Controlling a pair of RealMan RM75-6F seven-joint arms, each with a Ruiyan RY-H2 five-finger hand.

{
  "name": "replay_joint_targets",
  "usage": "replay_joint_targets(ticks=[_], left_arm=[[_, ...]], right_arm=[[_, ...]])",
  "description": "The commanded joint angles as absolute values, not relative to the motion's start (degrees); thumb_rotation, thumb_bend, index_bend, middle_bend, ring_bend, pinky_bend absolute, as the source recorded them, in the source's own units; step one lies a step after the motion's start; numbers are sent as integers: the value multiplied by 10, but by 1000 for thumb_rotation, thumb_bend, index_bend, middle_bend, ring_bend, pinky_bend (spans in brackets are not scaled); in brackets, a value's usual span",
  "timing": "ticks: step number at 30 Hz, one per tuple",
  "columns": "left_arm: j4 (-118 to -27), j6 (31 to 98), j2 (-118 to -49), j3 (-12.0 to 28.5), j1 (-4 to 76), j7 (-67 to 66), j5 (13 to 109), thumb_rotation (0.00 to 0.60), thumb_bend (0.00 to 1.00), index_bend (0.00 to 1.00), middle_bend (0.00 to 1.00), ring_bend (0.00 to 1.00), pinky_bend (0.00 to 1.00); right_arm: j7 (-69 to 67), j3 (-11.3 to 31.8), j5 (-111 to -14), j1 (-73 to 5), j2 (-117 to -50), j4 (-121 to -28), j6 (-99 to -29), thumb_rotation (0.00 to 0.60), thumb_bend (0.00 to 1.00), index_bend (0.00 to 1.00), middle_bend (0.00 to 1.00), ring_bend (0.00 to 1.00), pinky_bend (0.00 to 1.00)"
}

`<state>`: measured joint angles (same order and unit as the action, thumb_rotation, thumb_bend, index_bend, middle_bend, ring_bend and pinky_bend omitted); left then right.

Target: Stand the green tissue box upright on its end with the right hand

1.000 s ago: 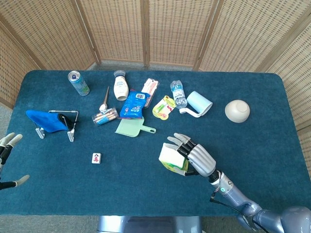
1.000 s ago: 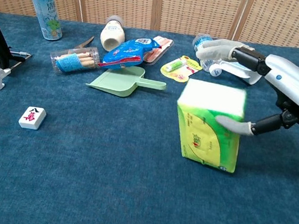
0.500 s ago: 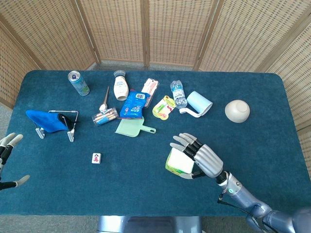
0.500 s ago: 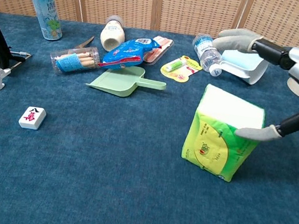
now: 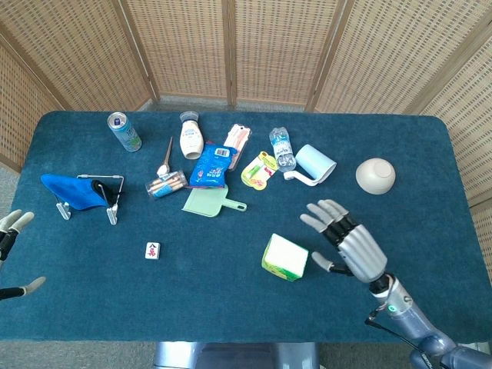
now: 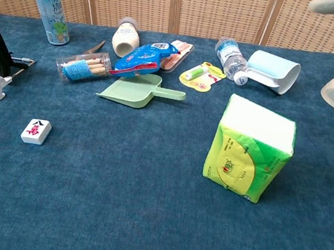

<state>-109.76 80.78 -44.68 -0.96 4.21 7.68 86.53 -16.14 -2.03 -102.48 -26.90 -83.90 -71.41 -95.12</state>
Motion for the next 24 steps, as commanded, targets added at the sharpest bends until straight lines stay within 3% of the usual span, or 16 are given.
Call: replay_joint_targets(ticks=[1,5,10,17,24], left_arm=[[-1098,809,-447,-10,41,75,866,600,37,0,0,0,0],[-1099,813,-448,-11,39,71,868,600,36,0,0,0,0],[-1100,816,-449,-11,38,64,869,600,37,0,0,0,0],[-1103,817,-452,-12,37,54,869,600,37,0,0,0,0],[-1104,818,-453,-13,35,50,871,600,37,0,0,0,0]], right_arm=[[-125,-16,-988,-244,-809,-751,-938,600,325,96,57,0,92],[-77,-18,-932,-217,-768,-811,-905,600,302,34,0,0,9],[0,-30,-870,-166,-719,-886,-898,600,294,12,0,0,0],[62,-53,-830,-110,-665,-974,-897,600,20,0,0,0,0],[68,-39,-818,-82,-661,-989,-911,600,0,0,0,0,0]])
